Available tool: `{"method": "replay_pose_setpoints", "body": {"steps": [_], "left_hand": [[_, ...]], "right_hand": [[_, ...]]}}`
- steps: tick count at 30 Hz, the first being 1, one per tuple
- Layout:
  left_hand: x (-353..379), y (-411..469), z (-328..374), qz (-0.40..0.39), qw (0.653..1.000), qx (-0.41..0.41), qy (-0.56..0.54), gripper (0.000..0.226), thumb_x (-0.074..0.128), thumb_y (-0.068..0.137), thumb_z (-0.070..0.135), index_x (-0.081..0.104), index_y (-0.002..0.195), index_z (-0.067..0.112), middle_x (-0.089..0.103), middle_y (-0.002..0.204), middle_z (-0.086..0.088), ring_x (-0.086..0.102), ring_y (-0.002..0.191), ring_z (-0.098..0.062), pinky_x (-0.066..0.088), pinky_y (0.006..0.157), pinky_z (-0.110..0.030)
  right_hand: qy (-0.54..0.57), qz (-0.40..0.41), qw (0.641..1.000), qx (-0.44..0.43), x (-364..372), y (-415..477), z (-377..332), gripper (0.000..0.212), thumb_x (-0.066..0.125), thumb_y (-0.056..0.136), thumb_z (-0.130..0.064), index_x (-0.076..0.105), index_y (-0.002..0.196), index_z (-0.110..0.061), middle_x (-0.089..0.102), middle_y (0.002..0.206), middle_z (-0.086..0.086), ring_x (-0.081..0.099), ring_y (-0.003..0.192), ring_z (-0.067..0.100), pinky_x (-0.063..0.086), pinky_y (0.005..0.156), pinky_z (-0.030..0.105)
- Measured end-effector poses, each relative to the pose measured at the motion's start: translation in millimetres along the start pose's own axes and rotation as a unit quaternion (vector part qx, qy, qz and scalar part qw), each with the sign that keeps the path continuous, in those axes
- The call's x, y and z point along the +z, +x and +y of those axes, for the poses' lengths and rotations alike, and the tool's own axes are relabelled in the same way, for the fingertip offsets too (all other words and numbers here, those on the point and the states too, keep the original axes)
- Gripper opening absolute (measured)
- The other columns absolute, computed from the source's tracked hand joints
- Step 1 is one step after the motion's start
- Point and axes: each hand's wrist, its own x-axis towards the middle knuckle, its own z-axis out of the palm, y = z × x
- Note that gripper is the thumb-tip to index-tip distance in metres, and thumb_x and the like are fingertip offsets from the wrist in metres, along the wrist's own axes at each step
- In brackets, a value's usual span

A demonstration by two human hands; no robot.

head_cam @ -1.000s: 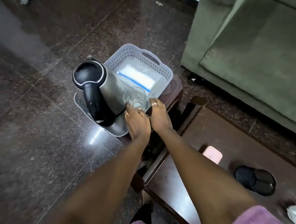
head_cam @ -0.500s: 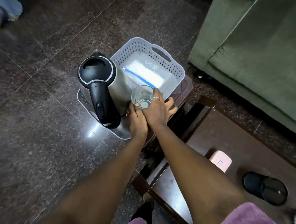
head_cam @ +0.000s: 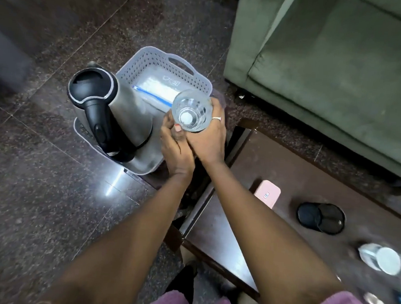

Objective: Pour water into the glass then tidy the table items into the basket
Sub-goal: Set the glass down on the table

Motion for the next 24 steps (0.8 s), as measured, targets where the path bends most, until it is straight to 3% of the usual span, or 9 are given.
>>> {"method": "replay_pose_setpoints", "body": {"steps": [3,5,9,14,17,21,24], "left_hand": [[13.2,-26.3,9.3,-0.042,0.998,0.046,0.002,0.051,0.031,0.092,0.033,0.050,0.113,-0.010,0.055,0.128,-0.023,0.051,0.117,-0.021,0.036,0.098,-0.017],[23.4,-49.7,5.8,-0.070,0.997,0.043,0.010,0.048,0.032,0.092,0.033,0.052,0.111,-0.006,0.058,0.124,-0.020,0.053,0.114,-0.019,0.037,0.096,-0.017],[29.0,-100.0,-16.8,-0.108,0.993,0.013,0.043,0.035,0.035,0.094,0.026,0.055,0.108,-0.001,0.062,0.117,-0.014,0.056,0.107,-0.023,0.039,0.091,-0.023],[26.4,-170.9,-65.0,-0.193,0.973,-0.050,0.119,0.041,0.034,0.095,0.023,0.052,0.125,0.001,0.056,0.127,-0.018,0.050,0.120,-0.030,0.032,0.101,-0.025],[24.6,-191.3,-90.5,-0.236,0.955,-0.070,0.163,0.037,0.036,0.098,0.020,0.049,0.130,0.006,0.053,0.132,-0.016,0.046,0.125,-0.030,0.032,0.106,-0.033],[26.3,-207.0,-111.2,-0.268,0.943,-0.072,0.184,0.037,0.035,0.099,0.021,0.049,0.131,0.008,0.054,0.132,-0.014,0.047,0.124,-0.027,0.028,0.101,-0.021],[37.1,-210.5,-114.4,-0.278,0.943,-0.076,0.167,0.041,0.033,0.097,0.025,0.048,0.131,0.008,0.054,0.133,-0.013,0.047,0.125,-0.027,0.030,0.103,-0.024]], "right_hand": [[0.007,0.044,0.999,0.003,-33.8,-12.4,9.3,0.069,0.081,0.054,-0.045,0.049,0.109,-0.019,0.055,0.107,-0.001,0.051,0.096,0.006,0.037,0.078,0.008],[-0.002,0.069,0.997,0.017,-57.8,-26.5,26.4,0.069,0.081,0.053,-0.047,0.048,0.107,-0.021,0.055,0.105,-0.002,0.050,0.093,0.003,0.033,0.074,0.000],[-0.018,0.075,0.994,0.082,-86.7,-69.5,66.3,0.068,0.082,0.053,-0.045,0.047,0.108,-0.026,0.053,0.105,-0.006,0.052,0.090,0.000,0.040,0.074,0.008],[-0.031,0.051,0.981,0.183,-104.3,-133.0,131.9,0.062,0.082,0.057,-0.034,0.048,0.108,-0.022,0.055,0.104,-0.003,0.057,0.091,0.009,0.049,0.077,0.021],[-0.023,0.029,0.973,0.228,-107.6,-150.2,160.5,0.067,0.084,0.057,-0.025,0.047,0.112,-0.017,0.053,0.108,-0.001,0.056,0.095,0.013,0.042,0.077,0.016],[-0.018,0.032,0.967,0.251,-111.0,-164.9,184.7,0.068,0.084,0.058,-0.022,0.045,0.113,-0.019,0.046,0.106,-0.005,0.052,0.091,0.010,0.040,0.075,0.014],[-0.008,0.052,0.971,0.234,-114.8,-161.0,196.3,0.068,0.084,0.058,-0.019,0.046,0.113,-0.015,0.047,0.107,-0.001,0.050,0.091,0.010,0.037,0.075,0.008]]}}
